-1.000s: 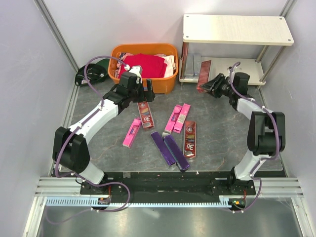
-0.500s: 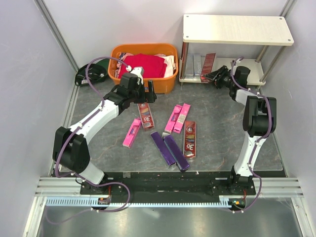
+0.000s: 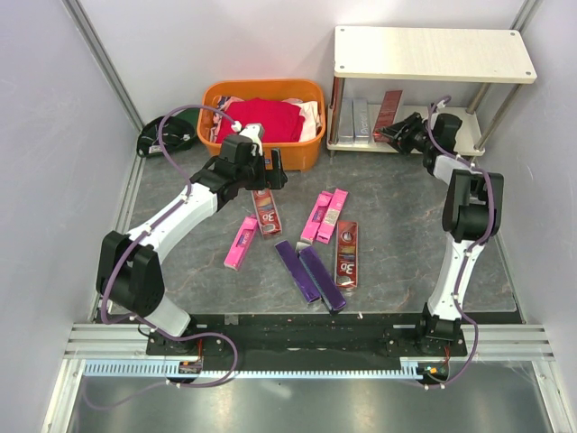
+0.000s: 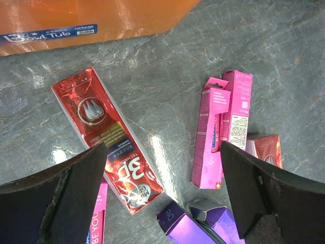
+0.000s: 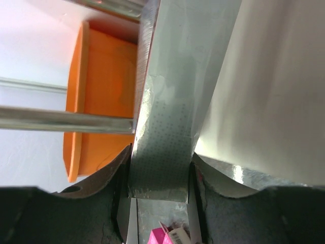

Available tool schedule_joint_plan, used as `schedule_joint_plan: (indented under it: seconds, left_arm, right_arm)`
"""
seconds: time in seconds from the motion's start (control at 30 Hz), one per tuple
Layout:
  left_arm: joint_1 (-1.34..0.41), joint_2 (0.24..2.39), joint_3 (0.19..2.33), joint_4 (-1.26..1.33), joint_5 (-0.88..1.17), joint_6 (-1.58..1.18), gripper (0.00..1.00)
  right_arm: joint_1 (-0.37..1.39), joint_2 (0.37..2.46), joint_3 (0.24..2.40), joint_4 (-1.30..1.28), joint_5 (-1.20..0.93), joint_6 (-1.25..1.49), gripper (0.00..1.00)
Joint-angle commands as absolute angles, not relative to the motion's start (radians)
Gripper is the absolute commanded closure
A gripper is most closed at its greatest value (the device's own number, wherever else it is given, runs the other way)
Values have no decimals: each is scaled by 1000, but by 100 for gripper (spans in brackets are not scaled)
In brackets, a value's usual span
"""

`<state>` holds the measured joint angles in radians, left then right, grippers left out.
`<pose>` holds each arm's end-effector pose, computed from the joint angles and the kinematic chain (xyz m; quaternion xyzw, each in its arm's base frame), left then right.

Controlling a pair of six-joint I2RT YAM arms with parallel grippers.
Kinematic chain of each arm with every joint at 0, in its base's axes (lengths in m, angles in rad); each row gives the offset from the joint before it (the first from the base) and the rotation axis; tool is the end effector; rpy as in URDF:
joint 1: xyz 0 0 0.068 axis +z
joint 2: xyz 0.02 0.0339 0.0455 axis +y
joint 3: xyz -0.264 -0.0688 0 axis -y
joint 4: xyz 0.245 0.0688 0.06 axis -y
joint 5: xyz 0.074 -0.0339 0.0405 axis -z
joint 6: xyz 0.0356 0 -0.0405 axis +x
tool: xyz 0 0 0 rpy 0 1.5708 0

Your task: Place and organize the toothpastes onto the shelf

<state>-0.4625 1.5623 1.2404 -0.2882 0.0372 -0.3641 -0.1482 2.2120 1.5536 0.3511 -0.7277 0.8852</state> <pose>0.3207 -0.1613 0.2941 0.0522 0.8852 -0.2007 0.4165 0.5023 -0.0510 0.1922 0.1898 0.7595 0.4667 0.4114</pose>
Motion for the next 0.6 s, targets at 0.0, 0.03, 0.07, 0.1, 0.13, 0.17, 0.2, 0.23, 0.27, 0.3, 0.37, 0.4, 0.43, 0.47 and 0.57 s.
schedule_joint_plan:
  seconds: [0.0, 0.03, 0.07, 0.1, 0.13, 0.17, 0.2, 0.23, 0.27, 0.3, 0.37, 0.4, 0.43, 0.47, 0.57]
  left_arm:
    - [-466, 1548, 1238, -249, 60, -370, 0]
    - [-468, 1548, 1239, -249, 60, -371, 0]
    - [-469, 1548, 1239, -247, 61, -373, 0]
    - [-468, 1546, 1238, -245, 66, -376, 0]
    - [-468, 1546, 1239, -244, 67, -377, 0]
    - [-468, 1548, 1238, -241, 69, -382, 0]
    - [-469, 1548, 1238, -239, 74, -383, 0]
    - [-469, 1551, 1238, -238, 77, -387, 0]
    - [-469, 1551, 1238, -235, 81, -388, 0]
    - [-469, 1552, 1238, -232, 96, -391, 0]
    - [-469, 1549, 1241, -230, 115, -400, 0]
    - [-469, 1549, 1239, -221, 133, -403, 0]
    - [-469, 1548, 1241, -218, 140, -406, 0]
    - [-469, 1549, 1239, -216, 146, -413, 0]
    - [-469, 1554, 1239, -209, 163, -419, 0]
  right_arm:
    - [-149, 2247, 1650, 328, -700, 838, 75]
    - [-147, 2267, 1664, 289, -687, 830, 73]
    - [-147, 2275, 1680, 264, -677, 819, 73]
    - [-143, 2281, 1701, 247, -670, 812, 72]
    - [-140, 2295, 1713, 214, -664, 790, 71]
    - [-135, 2302, 1739, 200, -661, 779, 69]
    - [-126, 2306, 1750, 180, -657, 767, 67]
    - [-121, 2312, 1761, 146, -647, 743, 61]
    - [-112, 2315, 1781, 126, -618, 729, 58]
    - [-109, 2318, 1795, 97, -597, 712, 54]
    - [-104, 2327, 1824, 16, -549, 677, 48]
    - [-104, 2326, 1822, 3, -531, 673, 43]
    - [-104, 2315, 1818, -36, -508, 670, 40]
    - [-106, 2307, 1797, -41, -473, 663, 38]
    - [-106, 2266, 1738, -51, -420, 658, 27]
